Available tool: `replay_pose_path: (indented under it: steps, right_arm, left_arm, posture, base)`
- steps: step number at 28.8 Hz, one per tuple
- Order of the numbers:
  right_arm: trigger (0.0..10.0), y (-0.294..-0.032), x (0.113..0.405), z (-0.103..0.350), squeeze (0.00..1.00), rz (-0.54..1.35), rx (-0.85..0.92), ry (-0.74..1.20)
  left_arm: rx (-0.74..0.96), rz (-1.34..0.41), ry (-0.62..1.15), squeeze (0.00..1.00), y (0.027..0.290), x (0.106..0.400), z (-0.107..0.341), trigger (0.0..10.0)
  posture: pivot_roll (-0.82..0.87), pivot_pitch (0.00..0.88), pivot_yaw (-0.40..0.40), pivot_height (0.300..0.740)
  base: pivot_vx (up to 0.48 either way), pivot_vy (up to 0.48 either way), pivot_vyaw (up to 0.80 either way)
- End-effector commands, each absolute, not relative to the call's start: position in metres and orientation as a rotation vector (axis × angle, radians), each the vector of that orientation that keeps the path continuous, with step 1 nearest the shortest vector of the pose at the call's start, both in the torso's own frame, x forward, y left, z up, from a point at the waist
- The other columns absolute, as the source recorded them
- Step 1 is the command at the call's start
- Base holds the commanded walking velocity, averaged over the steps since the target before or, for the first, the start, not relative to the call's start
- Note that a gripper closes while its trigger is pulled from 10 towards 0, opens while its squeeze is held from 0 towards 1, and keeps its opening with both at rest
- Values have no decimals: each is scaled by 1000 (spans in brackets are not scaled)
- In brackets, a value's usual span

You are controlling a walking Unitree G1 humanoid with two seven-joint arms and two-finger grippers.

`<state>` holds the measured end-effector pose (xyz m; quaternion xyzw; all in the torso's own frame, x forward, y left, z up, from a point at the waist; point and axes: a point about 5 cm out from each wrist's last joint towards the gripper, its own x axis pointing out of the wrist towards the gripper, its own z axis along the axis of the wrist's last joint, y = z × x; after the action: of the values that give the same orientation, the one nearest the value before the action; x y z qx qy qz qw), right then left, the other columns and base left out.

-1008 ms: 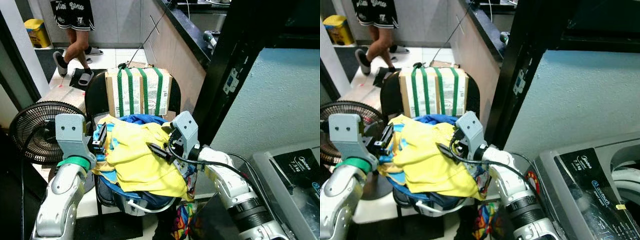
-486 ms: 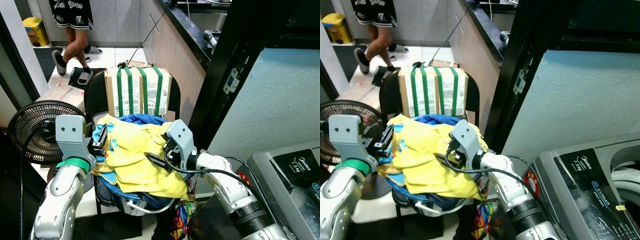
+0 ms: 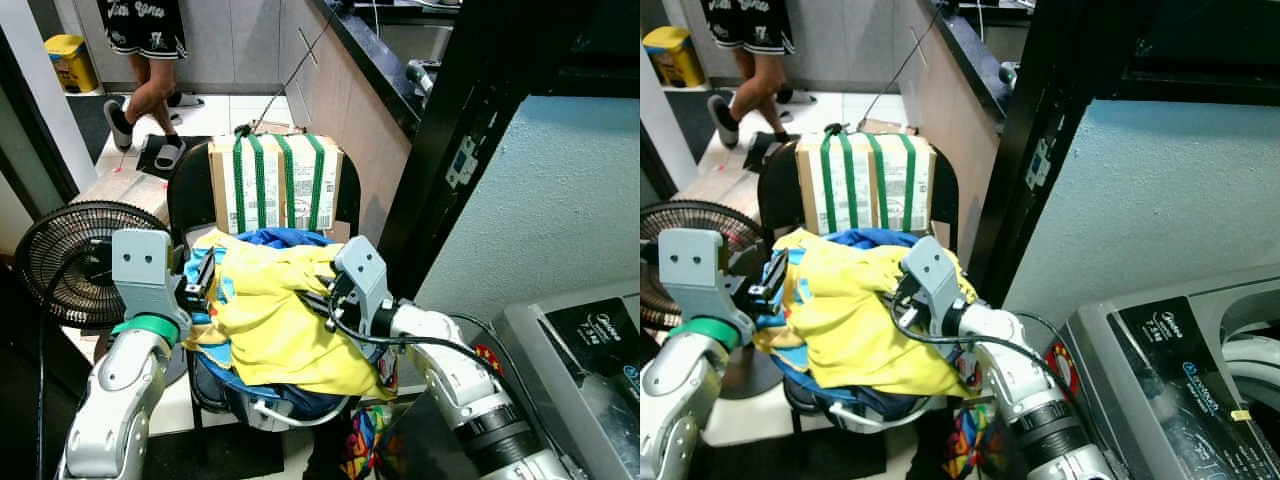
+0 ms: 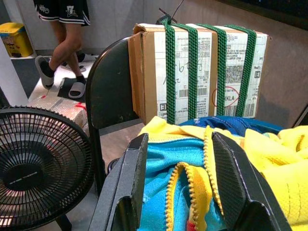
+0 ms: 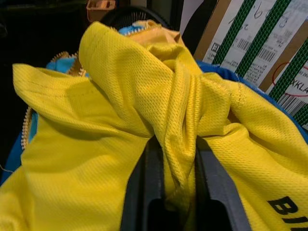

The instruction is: Clothes washing

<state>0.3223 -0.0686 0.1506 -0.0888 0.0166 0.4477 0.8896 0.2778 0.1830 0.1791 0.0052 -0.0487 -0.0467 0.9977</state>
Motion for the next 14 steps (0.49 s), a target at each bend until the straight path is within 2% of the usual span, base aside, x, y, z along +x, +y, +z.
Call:
replay_pose_path:
  steps: [1,4,9,13,14]
  right_arm:
    - [0,-69,319,146,0,936,-160,57]
    - [0,-73,323,161,0,882,-17,0]
    - [0,-80,329,175,0,829,62,-55]
    - [0,-109,349,220,0,595,242,-265]
    - [0,-109,349,220,0,595,242,-265]
  left_arm:
    - [4,-112,-79,0,180,278,177,10000]
    - [4,-114,-79,0,180,278,177,10000]
    - [4,-113,-82,0,180,279,178,10000]
    - [17,-120,-95,0,181,279,182,10000]
    - [17,-120,-95,0,181,279,182,10000]
  posture:
    - [160,20,-1,740]
    - [160,20,-1,740]
    - [160,20,-1,740]
    - [166,18,10,740]
    - [166,18,10,740]
  base:
    - [0,0,0]
    - [0,0,0]
    - [0,0,0]
    - [0,0,0]
    - [0,0,0]
